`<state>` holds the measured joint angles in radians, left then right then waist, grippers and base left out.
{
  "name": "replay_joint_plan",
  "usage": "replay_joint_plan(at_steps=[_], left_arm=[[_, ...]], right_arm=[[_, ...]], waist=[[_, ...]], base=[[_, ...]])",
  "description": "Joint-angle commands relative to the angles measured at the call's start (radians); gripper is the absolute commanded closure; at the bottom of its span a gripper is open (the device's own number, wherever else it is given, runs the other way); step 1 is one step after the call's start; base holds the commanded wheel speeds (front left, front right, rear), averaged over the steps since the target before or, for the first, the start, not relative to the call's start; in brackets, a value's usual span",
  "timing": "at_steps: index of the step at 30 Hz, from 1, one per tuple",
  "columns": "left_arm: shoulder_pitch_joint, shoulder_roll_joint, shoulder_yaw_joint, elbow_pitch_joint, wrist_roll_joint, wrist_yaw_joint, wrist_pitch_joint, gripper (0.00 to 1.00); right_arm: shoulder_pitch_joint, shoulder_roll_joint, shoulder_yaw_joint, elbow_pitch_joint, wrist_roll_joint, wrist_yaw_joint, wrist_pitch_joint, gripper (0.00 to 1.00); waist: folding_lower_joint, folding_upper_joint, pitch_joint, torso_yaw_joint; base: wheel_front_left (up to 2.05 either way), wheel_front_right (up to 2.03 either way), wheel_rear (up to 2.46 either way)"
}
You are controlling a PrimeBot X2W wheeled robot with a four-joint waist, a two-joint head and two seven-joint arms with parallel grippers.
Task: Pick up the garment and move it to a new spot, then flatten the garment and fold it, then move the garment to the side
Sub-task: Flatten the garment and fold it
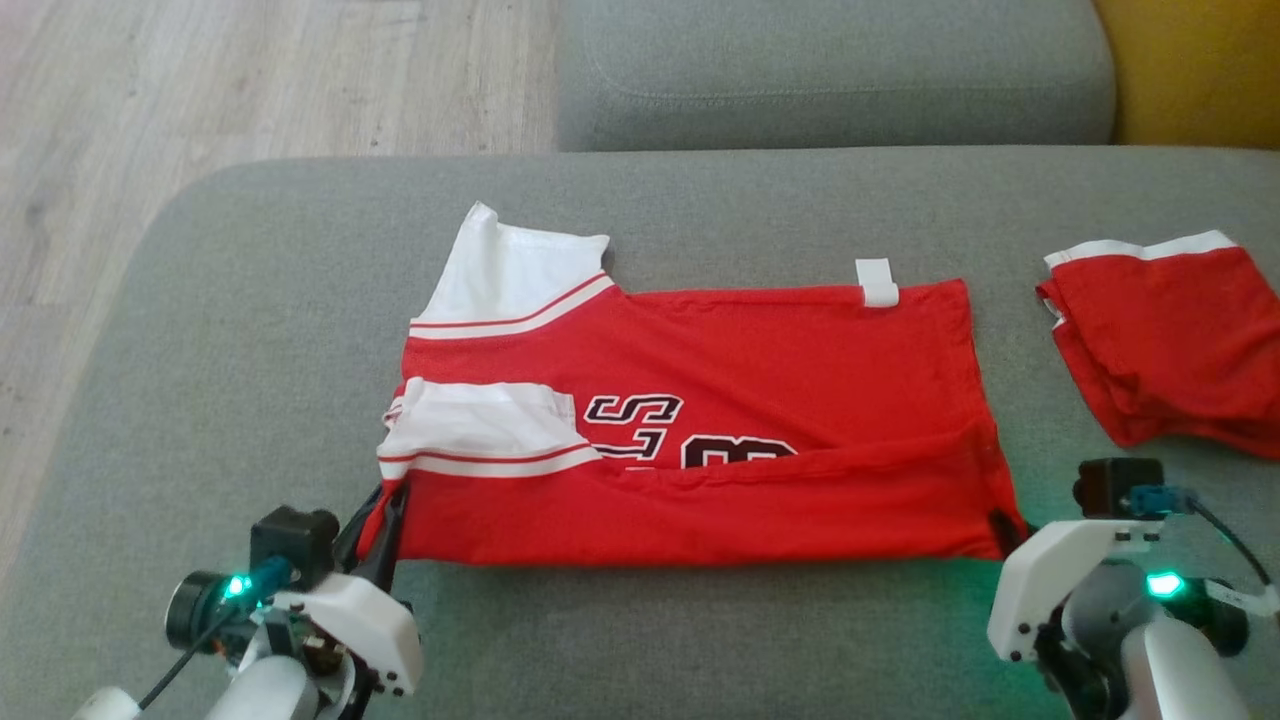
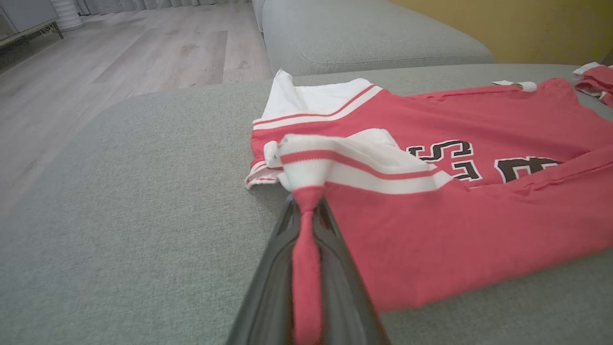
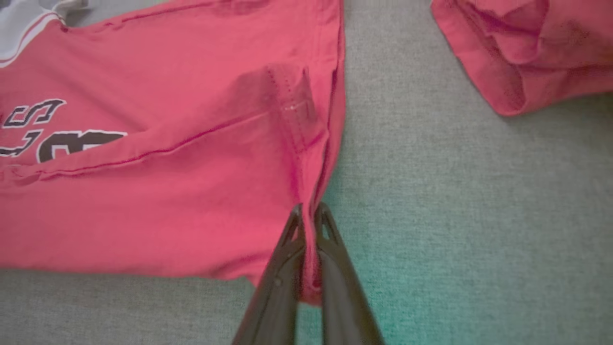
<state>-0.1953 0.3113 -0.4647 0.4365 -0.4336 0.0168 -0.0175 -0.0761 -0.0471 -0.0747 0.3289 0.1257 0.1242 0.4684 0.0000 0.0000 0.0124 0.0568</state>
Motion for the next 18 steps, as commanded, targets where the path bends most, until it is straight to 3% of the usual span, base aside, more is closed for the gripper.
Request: replay_joint_plan(at_steps=[1, 2, 3, 4, 10, 18], left_arm=[[-0.038, 0.03, 0.038, -0.035, -0.007, 0.011, -0.007, 0.86], [-0.039, 0.029, 0.038, -0.036, -0.007, 0.013, -0.008, 0.6], [-0.04, 0.028, 0.038, -0.037, -0.007, 0.015, -0.009, 0.14], [-0.041, 0.028, 0.037, -0.038, -0.007, 0.018, -0.01, 0.0], [-0.056, 0.018, 0.067, -0.058, -0.018, 0.049, -0.055, 0.0], [-0.082, -0.02, 0.152, -0.149, -0.047, 0.07, -0.222, 0.0]], right_arm=[[-0.025, -0.005, 0.013, -0.049, -0.003, 0.007, -0.006, 0.82], [-0.022, -0.004, 0.008, -0.06, -0.007, 0.007, -0.014, 0.15], [-0.02, -0.004, 0.002, -0.068, -0.006, 0.007, -0.021, 0.0], [-0.02, -0.004, 0.002, -0.075, 0.001, 0.007, -0.03, 0.0], [-0.031, -0.003, 0.021, -0.122, 0.069, 0.007, -0.15, 0.0], [-0.065, -0.003, 0.08, -0.172, 0.096, 0.007, -0.378, 0.0]], waist=[[0.0, 0.0, 0.005, -0.001], [0.0, 0.0, 0.008, -0.002], [0.0, 0.0, 0.01, -0.002], [0.0, 0.0, 0.013, -0.002], [0.0, 0.0, 0.023, -0.006], [0.0, 0.0, 0.049, -0.023]], base=[[0.0, 0.0, 0.0], [0.0, 0.0, 0.0], [0.0, 0.0, 0.0], [0.0, 0.0, 0.0], [0.0, 0.0, 0.0], [0.0, 0.0, 0.0]])
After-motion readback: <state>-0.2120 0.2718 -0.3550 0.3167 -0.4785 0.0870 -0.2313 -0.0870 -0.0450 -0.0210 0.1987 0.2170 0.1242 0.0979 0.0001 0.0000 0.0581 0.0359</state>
